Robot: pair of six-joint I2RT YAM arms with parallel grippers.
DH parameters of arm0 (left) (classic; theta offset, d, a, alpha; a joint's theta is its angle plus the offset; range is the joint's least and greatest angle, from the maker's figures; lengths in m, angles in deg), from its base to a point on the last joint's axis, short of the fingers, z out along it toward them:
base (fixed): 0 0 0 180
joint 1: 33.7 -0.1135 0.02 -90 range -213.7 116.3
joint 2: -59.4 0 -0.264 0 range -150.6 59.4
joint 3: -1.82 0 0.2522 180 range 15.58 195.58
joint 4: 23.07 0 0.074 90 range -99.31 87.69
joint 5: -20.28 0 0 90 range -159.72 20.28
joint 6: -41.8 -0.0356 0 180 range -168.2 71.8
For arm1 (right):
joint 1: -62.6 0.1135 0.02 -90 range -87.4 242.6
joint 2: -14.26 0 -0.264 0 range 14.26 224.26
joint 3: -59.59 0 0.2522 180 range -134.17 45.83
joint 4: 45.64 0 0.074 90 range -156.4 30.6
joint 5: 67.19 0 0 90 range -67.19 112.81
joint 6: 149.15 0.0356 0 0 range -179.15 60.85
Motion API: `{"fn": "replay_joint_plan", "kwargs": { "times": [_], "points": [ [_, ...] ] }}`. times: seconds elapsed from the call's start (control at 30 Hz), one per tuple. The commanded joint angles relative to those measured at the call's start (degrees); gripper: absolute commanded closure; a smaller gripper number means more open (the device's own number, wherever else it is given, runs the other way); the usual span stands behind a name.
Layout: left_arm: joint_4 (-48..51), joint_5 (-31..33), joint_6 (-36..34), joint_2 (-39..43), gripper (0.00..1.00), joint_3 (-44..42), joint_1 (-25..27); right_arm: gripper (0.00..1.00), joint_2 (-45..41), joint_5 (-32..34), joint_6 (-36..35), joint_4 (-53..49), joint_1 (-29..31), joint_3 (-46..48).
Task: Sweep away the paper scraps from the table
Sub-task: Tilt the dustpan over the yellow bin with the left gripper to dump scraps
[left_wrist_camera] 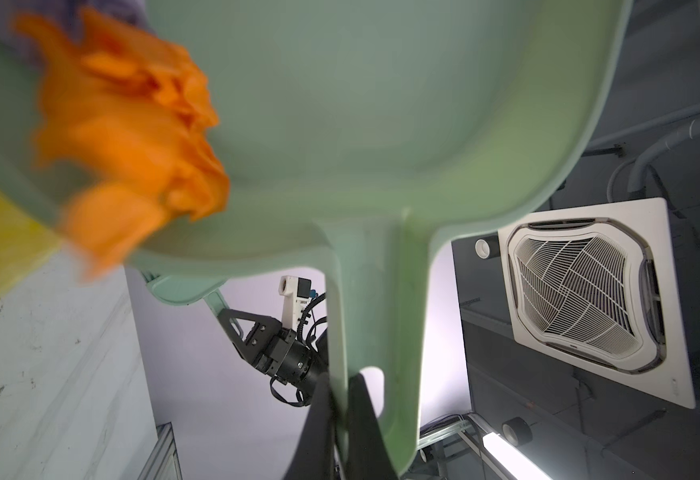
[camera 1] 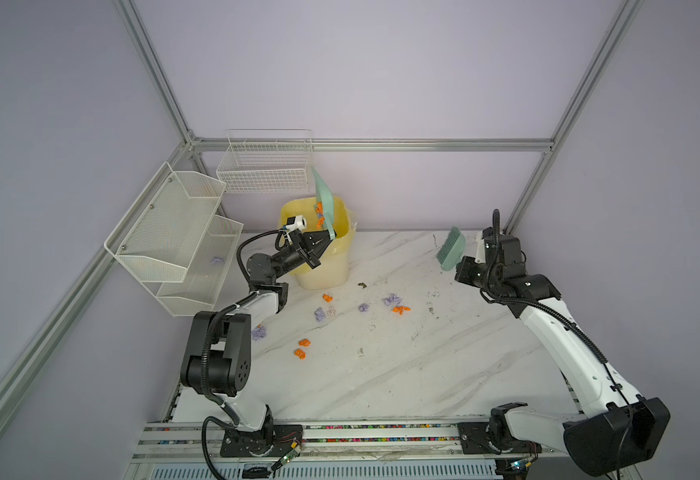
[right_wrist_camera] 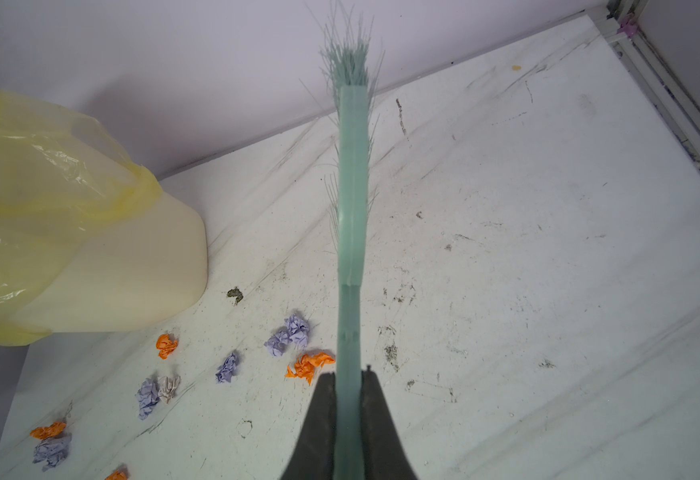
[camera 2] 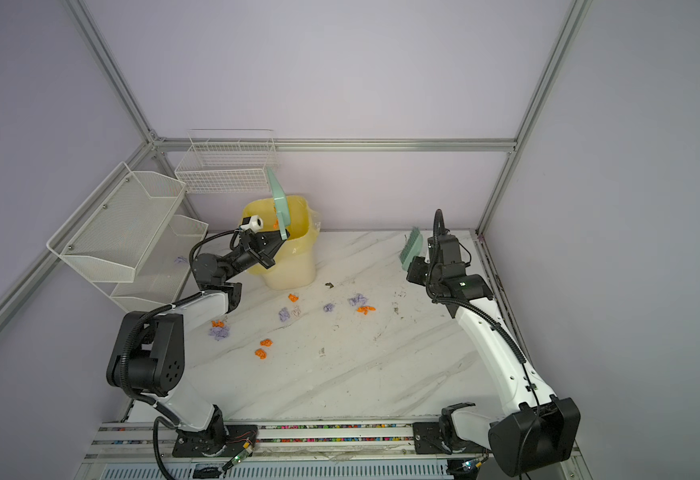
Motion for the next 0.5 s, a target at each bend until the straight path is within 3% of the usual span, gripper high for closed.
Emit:
{"fn": "replay_joint_plan", "kwargs": {
  "times": [0.0, 0.27, 0.47],
  "points": [
    [-7.7, 3.2, 19.6, 1.8, 1.00, -0.5, -0.4, 1.00, -1.7, -0.5, 0.1, 1.2, -0.2, -0.6],
    [-7.6, 2.6, 19.3, 1.2, 1.00, -4.3, -0.4, 1.00, -1.5, -1.4, 0.3, 1.8, -0.2, -0.6],
    [-7.6, 1.0, 19.1, 2.6, 1.00, -0.2, -0.3, 1.00, -2.1, -1.4, 0.5, 1.6, -0.2, -0.7]
  ]
}}
